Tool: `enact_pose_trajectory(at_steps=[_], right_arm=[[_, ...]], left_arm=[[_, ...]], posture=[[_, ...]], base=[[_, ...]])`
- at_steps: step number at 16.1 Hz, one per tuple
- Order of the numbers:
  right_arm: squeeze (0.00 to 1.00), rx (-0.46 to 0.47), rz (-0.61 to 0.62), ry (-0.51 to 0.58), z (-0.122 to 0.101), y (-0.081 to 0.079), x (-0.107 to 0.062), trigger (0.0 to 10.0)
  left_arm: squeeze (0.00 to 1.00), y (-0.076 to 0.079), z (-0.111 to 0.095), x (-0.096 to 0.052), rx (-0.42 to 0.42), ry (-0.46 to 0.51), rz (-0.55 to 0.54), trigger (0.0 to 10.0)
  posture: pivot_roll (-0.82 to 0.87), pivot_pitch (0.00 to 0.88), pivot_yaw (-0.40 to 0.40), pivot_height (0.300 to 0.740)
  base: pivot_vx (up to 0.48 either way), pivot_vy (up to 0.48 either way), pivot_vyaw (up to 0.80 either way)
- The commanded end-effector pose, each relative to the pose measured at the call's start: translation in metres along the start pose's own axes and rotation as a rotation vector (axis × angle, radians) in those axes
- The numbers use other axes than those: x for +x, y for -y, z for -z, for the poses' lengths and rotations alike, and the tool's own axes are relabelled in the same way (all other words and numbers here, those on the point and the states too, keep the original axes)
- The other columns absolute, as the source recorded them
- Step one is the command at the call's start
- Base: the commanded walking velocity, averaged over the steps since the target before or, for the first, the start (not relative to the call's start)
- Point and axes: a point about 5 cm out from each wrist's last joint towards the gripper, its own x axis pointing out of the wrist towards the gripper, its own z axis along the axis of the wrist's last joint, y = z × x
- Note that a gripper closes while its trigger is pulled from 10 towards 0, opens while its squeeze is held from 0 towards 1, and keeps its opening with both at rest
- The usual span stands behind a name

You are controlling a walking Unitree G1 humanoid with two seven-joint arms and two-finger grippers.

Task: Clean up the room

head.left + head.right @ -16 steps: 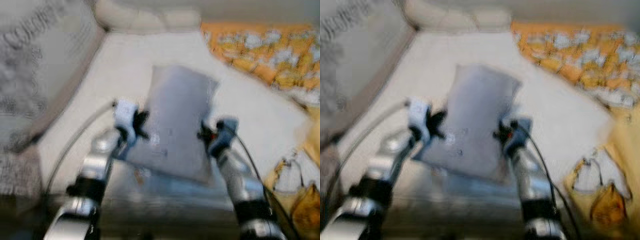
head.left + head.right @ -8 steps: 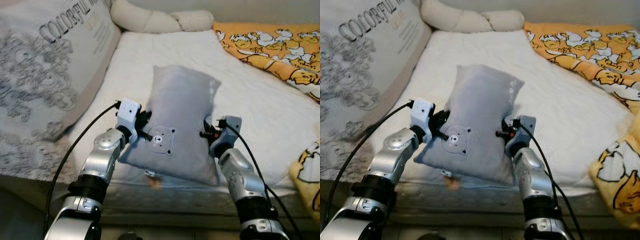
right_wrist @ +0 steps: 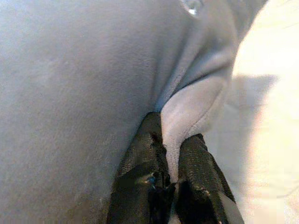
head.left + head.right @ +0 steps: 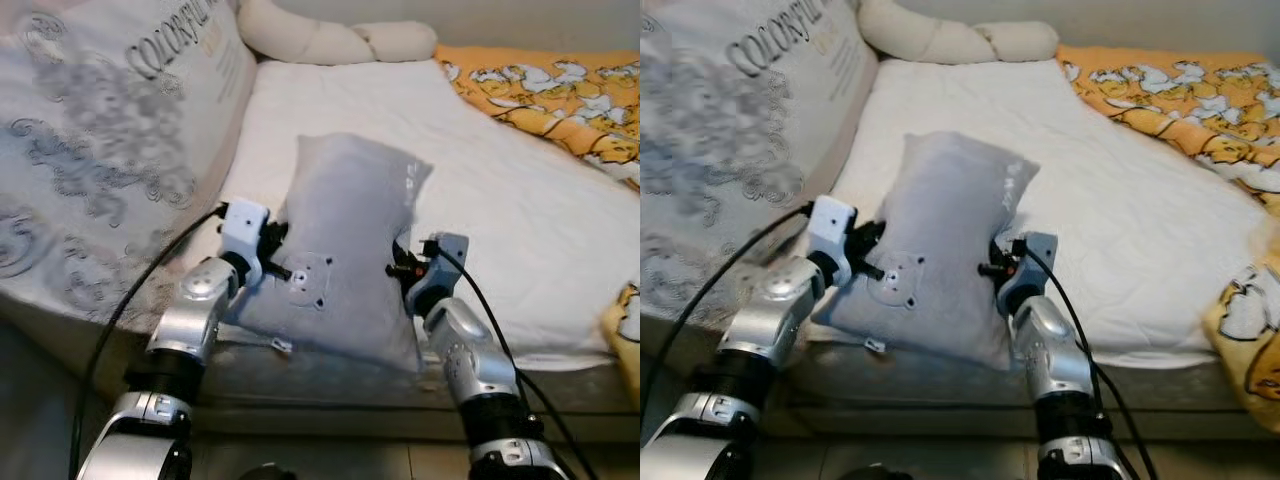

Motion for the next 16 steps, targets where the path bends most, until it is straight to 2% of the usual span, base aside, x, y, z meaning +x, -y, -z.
enact_pose_trajectory(at_steps=[1,3,7,16], right_arm=[[0.00,0.003,-0.013,0.016,-0.0058,-0.0003,0.0007,10.0],[0.00,0.012,-0.021,0.008,-0.0046,-0.0014,0.0015,10.0],[0.00,-0.008,-0.054,-0.017,-0.0014,-0.0064,0.0029,10.0],[0.00,-0.024,-0.072,-0.033,0.0017,-0.0072,0.0023,10.0]], left_arm=[[0.00,0.0024,-0.0143,0.0051,0.017,0.052,0.010,10.0],[0.00,-0.0017,-0.0158,0.0039,0.002,0.063,-0.008,10.0],[0.00,-0.0034,-0.0148,0.0016,0.008,0.062,-0.013,10.0],[0.00,-0.0043,-0.0146,0.0022,0.021,0.057,-0.018,10.0]], posture=[[-0.02,0.000,0.037,0.740],[-0.01,0.000,0.032,0.740],[0.00,0.000,0.030,0.740],[-0.01,0.000,0.034,0.740]], base=[[0.000,0.000,0.00],[0.000,0.000,0.00],[0.257,0.000,0.00],[0.264,0.000,0.10]])
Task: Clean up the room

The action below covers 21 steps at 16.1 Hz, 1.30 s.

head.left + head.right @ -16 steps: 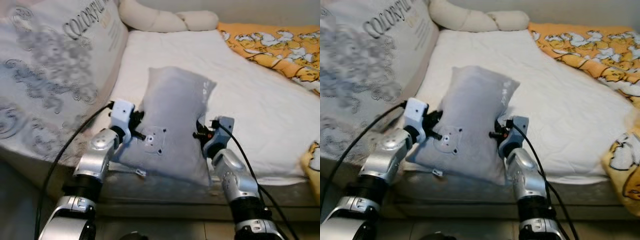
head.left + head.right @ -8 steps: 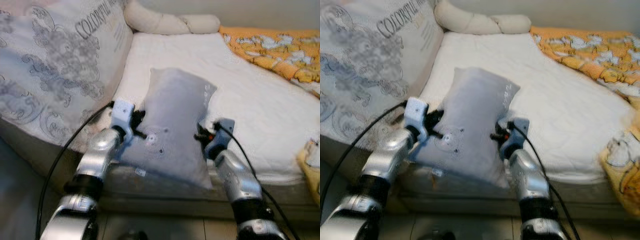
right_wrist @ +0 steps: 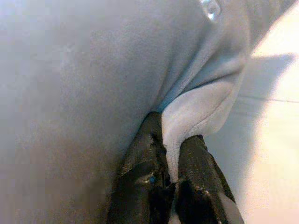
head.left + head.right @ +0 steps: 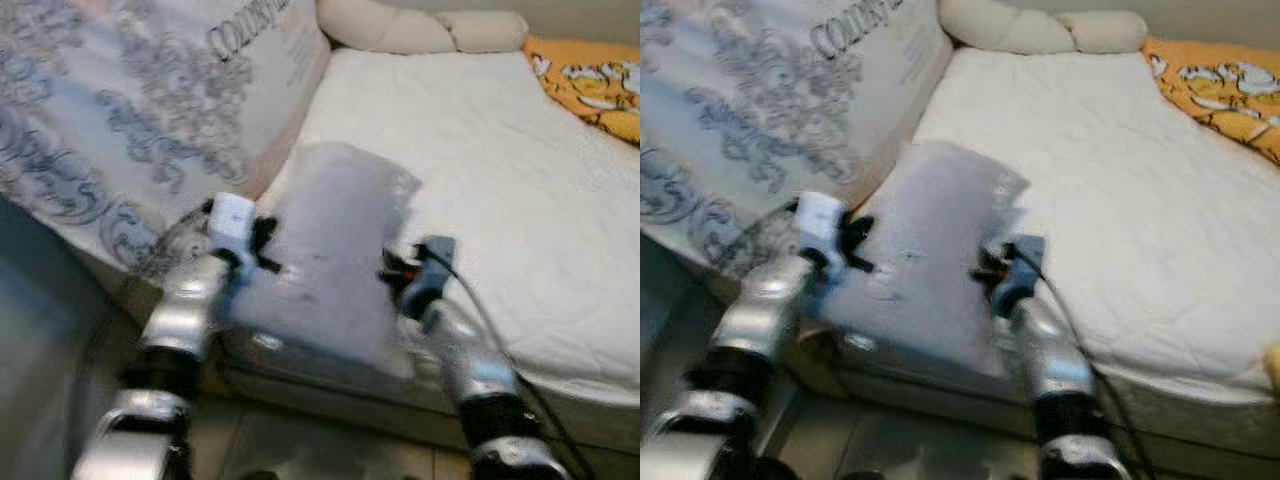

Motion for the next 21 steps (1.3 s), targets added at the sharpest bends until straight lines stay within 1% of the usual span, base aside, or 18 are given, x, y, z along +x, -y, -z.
enact_pose_trajectory(at_steps=[1,3,12,21], right_arm=[[0.00,-0.010,-0.059,0.026,-0.007,-0.015,0.005,10.0],[0.00,-0.014,-0.064,0.022,-0.006,-0.016,0.006,10.0],[0.00,-0.029,-0.061,0.020,-0.007,-0.016,0.009,10.0],[0.00,-0.036,-0.059,0.027,-0.007,-0.015,0.009,10.0]], left_arm=[[0.00,-0.010,-0.014,-0.002,0.035,0.050,-0.029,10.0],[0.00,-0.013,-0.015,-0.002,0.033,0.057,-0.043,10.0],[0.00,-0.021,-0.017,-0.003,0.028,0.057,-0.073,10.0],[0.00,-0.019,-0.016,-0.001,0.031,0.050,-0.064,10.0]], posture=[[-0.01,0.000,0.030,0.740],[0.00,0.000,0.022,0.740],[0.00,0.000,0.027,0.740],[0.00,0.000,0.031,0.740]], base=[[0.262,0.000,0.80],[0.272,0.000,0.80],[0.289,0.000,0.00],[0.333,0.000,0.00]])
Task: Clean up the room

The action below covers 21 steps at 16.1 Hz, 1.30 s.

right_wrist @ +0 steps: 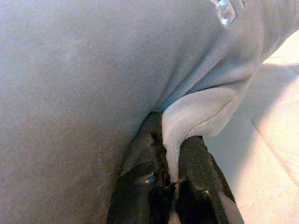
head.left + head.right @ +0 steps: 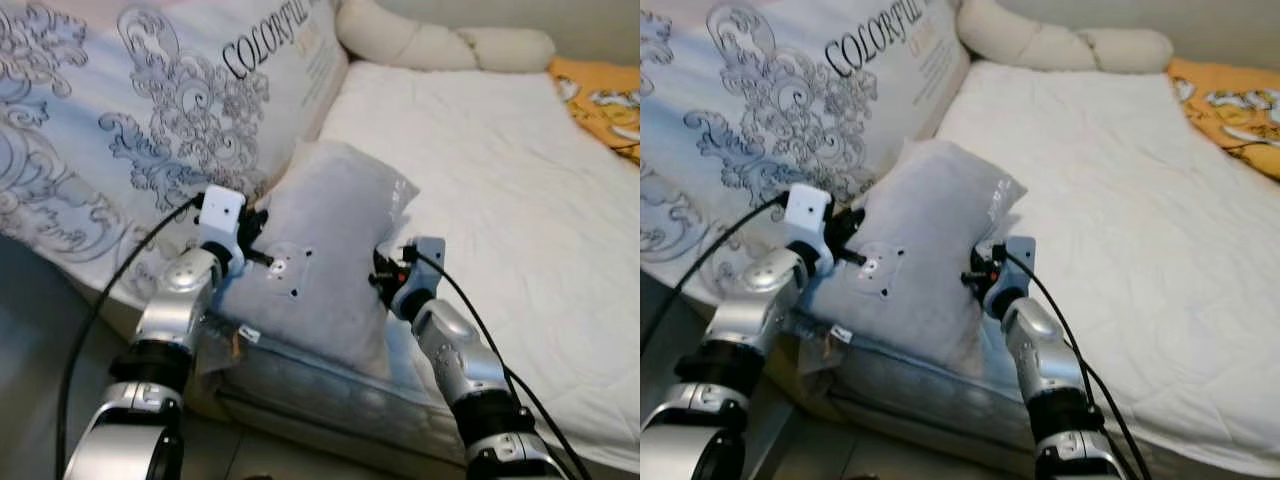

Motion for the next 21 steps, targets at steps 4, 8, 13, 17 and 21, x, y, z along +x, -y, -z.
enact_pose_trajectory(at_steps=[4,8,13,17,21], right_arm=[[0.00,-0.017,0.008,0.039,-0.010,0.004,0.000,10.0],[0.00,-0.015,0.008,0.037,-0.008,0.003,0.000,10.0],[1.00,0.017,0.071,0.042,-0.005,0.013,-0.005,10.0],[1.00,-0.037,0.147,0.056,0.000,0.032,-0.020,10.0],[1.00,-0.080,0.063,0.084,0.001,0.032,-0.035,10.0]], left_arm=[[0.00,0.008,-0.009,0.005,0.024,0.035,0.031,10.0],[0.00,0.008,-0.009,0.005,0.032,0.032,0.034,10.0],[0.00,0.010,-0.009,0.010,0.148,0.016,0.066,10.0],[0.00,0.010,-0.010,0.020,0.295,-0.020,0.084,10.0],[0.00,-0.005,-0.011,0.024,0.447,-0.067,0.039,10.0]], posture=[[-0.01,0.000,0.035,0.740],[-0.01,0.000,0.039,0.740],[-0.02,0.000,0.049,0.740],[-0.04,0.000,0.052,0.740],[-0.07,0.000,0.074,0.740]], base=[[0.333,0.000,0.00],[0.333,0.000,0.00],[0.200,0.000,0.00],[0.000,0.000,0.00],[0.000,0.000,0.00]])
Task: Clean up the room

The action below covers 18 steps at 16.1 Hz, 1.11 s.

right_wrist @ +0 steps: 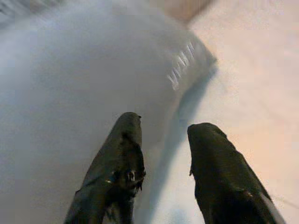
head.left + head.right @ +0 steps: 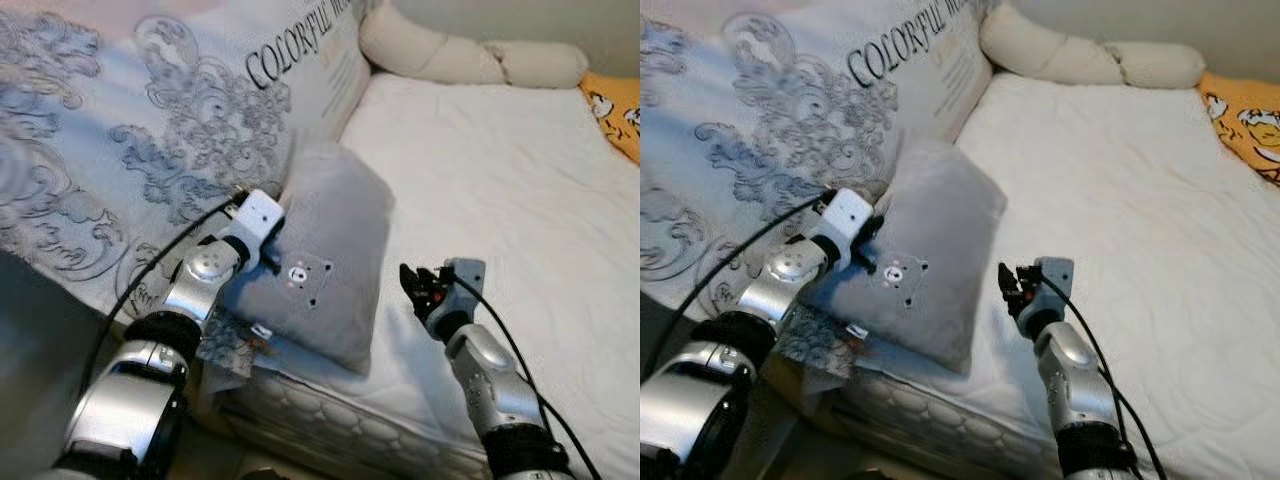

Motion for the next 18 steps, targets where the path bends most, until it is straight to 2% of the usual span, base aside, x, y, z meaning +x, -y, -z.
enact_pose_trajectory(at_steps=[1,3,4,5,6,7,8,10,14,18], right_arm=[[1.00,0.036,-0.146,0.052,-0.014,-0.009,-0.004,10.0],[1.00,0.037,-0.211,0.046,-0.019,-0.012,-0.007,10.0],[1.00,-0.003,-0.297,0.047,-0.026,-0.015,-0.009,10.0],[1.00,-0.012,-0.313,0.046,-0.027,-0.015,-0.010,10.0],[1.00,-0.035,-0.366,0.037,-0.032,-0.018,-0.011,10.0],[1.00,-0.037,-0.385,0.031,-0.033,-0.018,-0.012,10.0],[1.00,-0.067,-0.446,0.004,-0.036,-0.022,-0.013,10.0],[1.00,-0.119,-0.505,-0.025,-0.038,-0.027,-0.015,10.0],[1.00,-0.163,-0.469,-0.011,-0.046,-0.022,-0.015,10.0],[1.00,-0.192,-0.409,0.033,-0.059,-0.019,-0.021,10.0]], left_arm=[[0.00,-0.024,-0.017,0.000,0.100,0.038,-0.066,10.0],[0.00,-0.033,-0.019,-0.001,0.119,0.038,-0.075,10.0],[0.00,-0.046,-0.021,-0.004,0.186,0.021,-0.088,10.0],[0.00,-0.048,-0.022,-0.005,0.199,0.017,-0.090,10.0],[0.00,-0.061,-0.024,-0.008,0.228,0.000,-0.112,10.0],[0.00,-0.066,-0.024,-0.010,0.236,-0.008,-0.122,10.0],[0.00,-0.076,-0.023,-0.013,0.241,-0.038,-0.158,10.0],[0.00,-0.086,-0.020,-0.017,0.244,-0.070,-0.236,10.0],[0.00,-0.091,-0.030,-0.014,0.233,-0.050,-0.332,10.0],[0.00,-0.083,-0.059,-0.002,0.158,0.074,-0.354,10.0]], posture=[[-0.07,0.000,0.078,0.740],[-0.07,0.000,0.078,0.740],[-0.06,0.000,0.069,0.740],[-0.06,0.000,0.069,0.740],[-0.06,0.000,0.063,0.740],[-0.06,0.000,0.063,0.740],[-0.05,0.000,0.051,0.740],[-0.06,0.000,0.046,0.740],[-0.10,0.000,0.047,0.740],[-0.16,0.000,0.030,0.740]], base=[[0.000,0.000,0.00],[0.000,0.000,0.00],[0.000,0.000,0.00],[0.000,0.000,0.00],[0.000,0.000,0.00],[0.000,0.000,0.00],[0.000,0.000,0.00],[0.000,0.000,0.00],[0.000,0.000,0.00],[0.000,0.000,0.00]])
